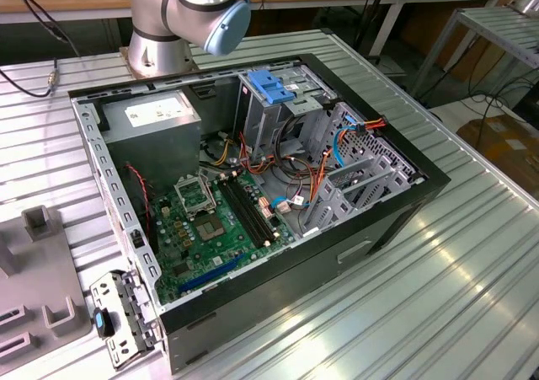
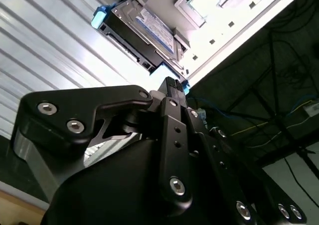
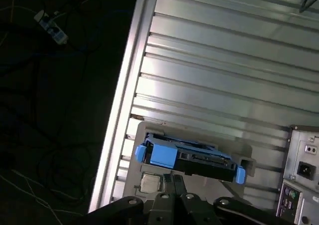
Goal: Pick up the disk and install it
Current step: 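Pick up the disk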
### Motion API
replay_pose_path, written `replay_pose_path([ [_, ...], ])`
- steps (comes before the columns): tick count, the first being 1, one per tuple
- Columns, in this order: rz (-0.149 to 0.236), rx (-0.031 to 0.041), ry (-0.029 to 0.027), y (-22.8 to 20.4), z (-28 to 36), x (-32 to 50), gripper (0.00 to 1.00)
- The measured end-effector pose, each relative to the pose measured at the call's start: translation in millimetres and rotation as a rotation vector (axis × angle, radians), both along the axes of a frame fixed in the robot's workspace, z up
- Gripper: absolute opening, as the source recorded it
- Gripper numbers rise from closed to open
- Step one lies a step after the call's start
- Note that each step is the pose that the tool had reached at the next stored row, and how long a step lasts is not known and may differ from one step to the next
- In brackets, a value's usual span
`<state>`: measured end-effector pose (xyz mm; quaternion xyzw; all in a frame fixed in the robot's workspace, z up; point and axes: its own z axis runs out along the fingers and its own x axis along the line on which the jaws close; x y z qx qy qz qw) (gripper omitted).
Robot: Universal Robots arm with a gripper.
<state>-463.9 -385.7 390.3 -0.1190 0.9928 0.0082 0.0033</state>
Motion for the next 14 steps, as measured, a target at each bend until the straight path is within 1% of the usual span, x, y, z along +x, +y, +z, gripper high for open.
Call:
replay_pose_path([
  [2,0.063,-0.0002,0.0001,0.0,-0.2,0.0,0.11],
  [6,0.138,-0.0002,0.0002,0.0,-0.5,0.1,0.11],
  [7,0.165,-0.0002,0.0002,0.0,-0.7,0.1,0.11],
  [11,0.246,-0.0002,0.0002,0.0,-1.1,0.1,0.11],
  [12,0.276,-0.0002,0.0001,0.0,-1.3,0.1,0.11],
  [14,0.314,-0.0002,0.0001,0.0,-1.5,0.1,0.11],
])
